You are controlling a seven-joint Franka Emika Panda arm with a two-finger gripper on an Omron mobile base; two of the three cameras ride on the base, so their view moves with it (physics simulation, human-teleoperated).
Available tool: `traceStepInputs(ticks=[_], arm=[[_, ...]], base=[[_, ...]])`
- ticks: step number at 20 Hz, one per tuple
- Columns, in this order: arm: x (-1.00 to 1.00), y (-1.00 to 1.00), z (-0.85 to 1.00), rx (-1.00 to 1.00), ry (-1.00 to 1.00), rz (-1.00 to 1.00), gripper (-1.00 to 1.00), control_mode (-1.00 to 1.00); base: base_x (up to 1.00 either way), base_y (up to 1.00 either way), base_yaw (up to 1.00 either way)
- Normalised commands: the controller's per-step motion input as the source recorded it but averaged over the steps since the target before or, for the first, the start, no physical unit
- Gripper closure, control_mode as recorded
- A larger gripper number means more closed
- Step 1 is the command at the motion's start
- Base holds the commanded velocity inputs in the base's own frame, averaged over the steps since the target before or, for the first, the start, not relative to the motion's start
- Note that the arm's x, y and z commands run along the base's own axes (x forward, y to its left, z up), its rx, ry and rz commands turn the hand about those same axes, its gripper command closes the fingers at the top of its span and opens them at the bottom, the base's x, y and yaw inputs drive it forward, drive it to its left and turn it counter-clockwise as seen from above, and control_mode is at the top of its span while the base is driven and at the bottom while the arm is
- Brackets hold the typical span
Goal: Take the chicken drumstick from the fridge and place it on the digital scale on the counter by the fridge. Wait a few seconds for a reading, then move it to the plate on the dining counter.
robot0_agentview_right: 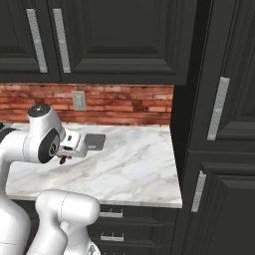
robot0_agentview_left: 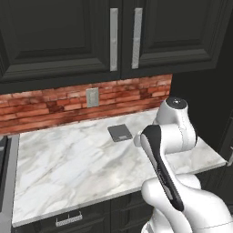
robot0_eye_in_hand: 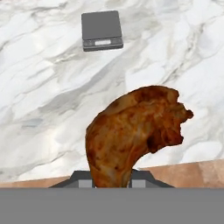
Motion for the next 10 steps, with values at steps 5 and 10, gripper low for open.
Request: traceStepInputs(ticks=[5, 10], arm=[[0.04, -0.27, 0.09, 0.06, 0.00, 0.00, 1.00, -1.00], [0.17, 0.00, 0.12, 0.12, 0.00, 0.03, 1.00, -1.00]], base=[[0.00, 0.00, 0.00], [0.00, 0.00, 0.00]])
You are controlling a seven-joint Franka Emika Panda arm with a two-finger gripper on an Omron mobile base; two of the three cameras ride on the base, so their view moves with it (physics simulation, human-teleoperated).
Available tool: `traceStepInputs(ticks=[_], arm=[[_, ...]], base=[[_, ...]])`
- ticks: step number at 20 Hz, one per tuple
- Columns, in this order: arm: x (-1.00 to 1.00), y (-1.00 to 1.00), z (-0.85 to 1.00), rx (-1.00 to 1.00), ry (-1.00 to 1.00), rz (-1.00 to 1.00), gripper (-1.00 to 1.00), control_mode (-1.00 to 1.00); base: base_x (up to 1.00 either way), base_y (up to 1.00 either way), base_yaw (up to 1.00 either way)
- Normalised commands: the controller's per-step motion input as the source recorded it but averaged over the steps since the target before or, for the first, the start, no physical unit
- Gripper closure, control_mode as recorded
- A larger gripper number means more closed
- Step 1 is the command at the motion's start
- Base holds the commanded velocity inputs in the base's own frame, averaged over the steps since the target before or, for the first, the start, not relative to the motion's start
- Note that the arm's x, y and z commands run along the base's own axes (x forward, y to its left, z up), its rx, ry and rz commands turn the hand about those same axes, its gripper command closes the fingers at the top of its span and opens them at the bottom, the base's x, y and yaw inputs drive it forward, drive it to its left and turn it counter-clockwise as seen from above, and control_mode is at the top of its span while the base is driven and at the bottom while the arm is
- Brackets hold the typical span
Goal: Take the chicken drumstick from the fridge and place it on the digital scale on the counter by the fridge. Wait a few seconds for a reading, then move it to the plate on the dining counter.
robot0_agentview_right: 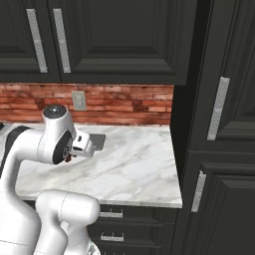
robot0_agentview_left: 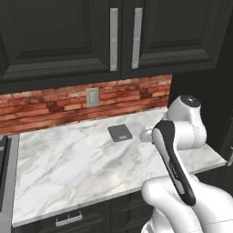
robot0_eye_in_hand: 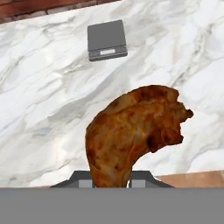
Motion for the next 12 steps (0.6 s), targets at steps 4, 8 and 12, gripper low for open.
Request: traceStepInputs(ticks=[4, 8, 12], arm=[[0.41, 0.01, 0.00, 0.03, 0.03, 0.01, 1.00, -1.00], [0.51, 0.14, 0.00, 0.00, 0.09, 0.00, 1.00, -1.00], [0.72, 0.27, 0.00, 0.00, 0.12, 0.00, 1.00, -1.00]], base=[[0.00, 0.00, 0.00], [0.00, 0.00, 0.00], [0.00, 0.00, 0.00]])
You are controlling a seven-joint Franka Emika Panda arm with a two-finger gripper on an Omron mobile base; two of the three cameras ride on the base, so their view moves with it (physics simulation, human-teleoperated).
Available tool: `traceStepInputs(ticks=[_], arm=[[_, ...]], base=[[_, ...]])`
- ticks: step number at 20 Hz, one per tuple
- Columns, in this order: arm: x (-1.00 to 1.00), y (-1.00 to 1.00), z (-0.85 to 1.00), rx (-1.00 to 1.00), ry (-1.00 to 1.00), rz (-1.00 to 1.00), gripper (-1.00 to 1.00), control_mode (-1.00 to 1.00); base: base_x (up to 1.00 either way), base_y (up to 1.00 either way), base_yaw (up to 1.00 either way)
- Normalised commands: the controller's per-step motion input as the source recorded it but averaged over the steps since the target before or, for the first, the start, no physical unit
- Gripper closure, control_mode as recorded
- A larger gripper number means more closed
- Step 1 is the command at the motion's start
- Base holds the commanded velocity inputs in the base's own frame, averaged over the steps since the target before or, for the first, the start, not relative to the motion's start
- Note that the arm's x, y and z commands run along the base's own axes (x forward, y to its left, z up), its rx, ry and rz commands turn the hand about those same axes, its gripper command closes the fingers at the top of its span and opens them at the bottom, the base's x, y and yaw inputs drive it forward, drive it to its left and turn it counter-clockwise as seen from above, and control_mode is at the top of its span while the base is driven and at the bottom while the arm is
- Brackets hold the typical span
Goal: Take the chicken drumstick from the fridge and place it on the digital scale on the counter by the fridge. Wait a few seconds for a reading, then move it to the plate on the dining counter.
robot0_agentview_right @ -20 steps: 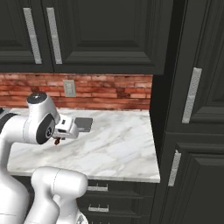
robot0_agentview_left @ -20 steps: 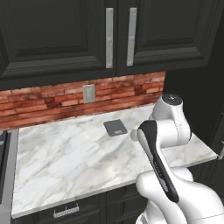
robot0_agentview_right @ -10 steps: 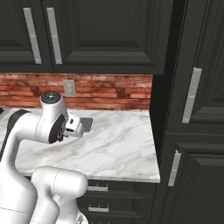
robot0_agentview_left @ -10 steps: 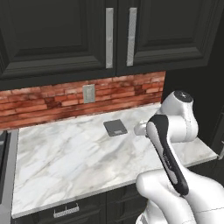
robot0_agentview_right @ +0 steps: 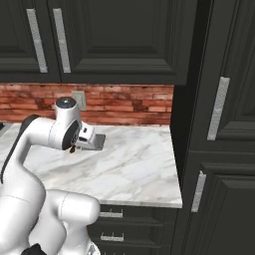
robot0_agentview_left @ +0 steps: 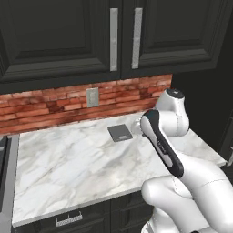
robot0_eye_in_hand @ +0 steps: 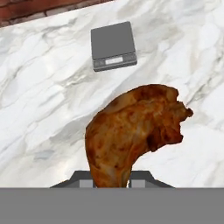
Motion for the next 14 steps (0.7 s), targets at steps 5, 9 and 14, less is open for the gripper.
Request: traceStepInputs(ticks=[5, 9, 14], arm=[[0.62, 0.24, -0.12, 0.00, 0.11, 0.00, 1.00, -1.00], [0.26, 0.02, -0.45, -0.02, 0.13, 0.00, 1.00, -1.00], [0.27, 0.05, -0.49, -0.04, 0.07, 0.00, 1.00, -1.00]], base=[[0.00, 0.00, 0.00], [0.00, 0.00, 0.00], [0.00, 0.00, 0.00]])
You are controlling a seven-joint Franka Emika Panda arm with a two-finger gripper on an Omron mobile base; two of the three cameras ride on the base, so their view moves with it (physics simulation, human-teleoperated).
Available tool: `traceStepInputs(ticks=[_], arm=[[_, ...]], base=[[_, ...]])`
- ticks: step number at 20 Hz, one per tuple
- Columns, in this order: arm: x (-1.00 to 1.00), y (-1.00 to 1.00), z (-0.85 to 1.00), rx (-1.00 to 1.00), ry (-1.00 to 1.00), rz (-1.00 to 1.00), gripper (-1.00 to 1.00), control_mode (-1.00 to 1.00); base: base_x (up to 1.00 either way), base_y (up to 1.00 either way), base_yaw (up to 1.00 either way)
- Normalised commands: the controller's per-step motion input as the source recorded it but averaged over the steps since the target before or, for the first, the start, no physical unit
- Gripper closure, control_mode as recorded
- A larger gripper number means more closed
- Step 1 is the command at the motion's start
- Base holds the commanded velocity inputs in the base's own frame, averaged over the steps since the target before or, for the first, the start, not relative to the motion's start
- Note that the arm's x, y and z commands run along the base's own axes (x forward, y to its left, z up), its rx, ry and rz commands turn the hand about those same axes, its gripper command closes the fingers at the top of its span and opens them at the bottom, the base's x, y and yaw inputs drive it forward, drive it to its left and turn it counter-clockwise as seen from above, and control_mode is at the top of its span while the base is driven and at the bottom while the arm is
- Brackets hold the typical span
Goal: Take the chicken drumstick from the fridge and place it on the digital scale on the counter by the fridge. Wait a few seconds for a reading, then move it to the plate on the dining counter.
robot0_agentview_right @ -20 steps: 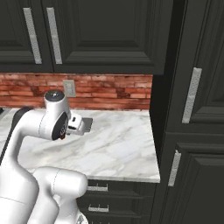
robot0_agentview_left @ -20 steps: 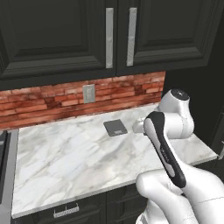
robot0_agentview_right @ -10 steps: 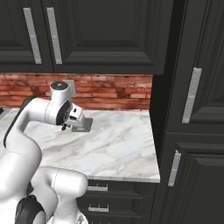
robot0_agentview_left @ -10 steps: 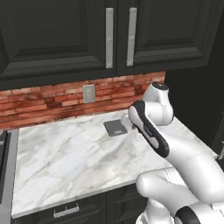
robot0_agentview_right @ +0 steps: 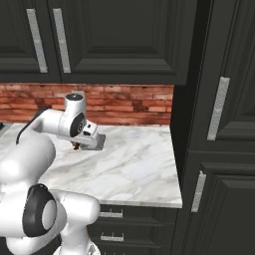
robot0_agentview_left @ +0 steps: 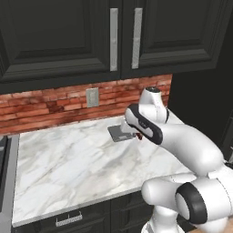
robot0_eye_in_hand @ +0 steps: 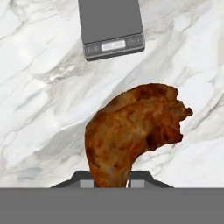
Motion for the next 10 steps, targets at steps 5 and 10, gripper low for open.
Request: traceStepInputs(ticks=[5, 10], arm=[[0.35, 0.05, -0.01, 0.00, 0.00, 0.00, 1.00, -1.00], [0.43, 0.11, -0.21, 0.00, 0.00, 0.00, 1.00, -1.00]], base=[[0.00, 0.00, 0.00], [0.00, 0.00, 0.00]])
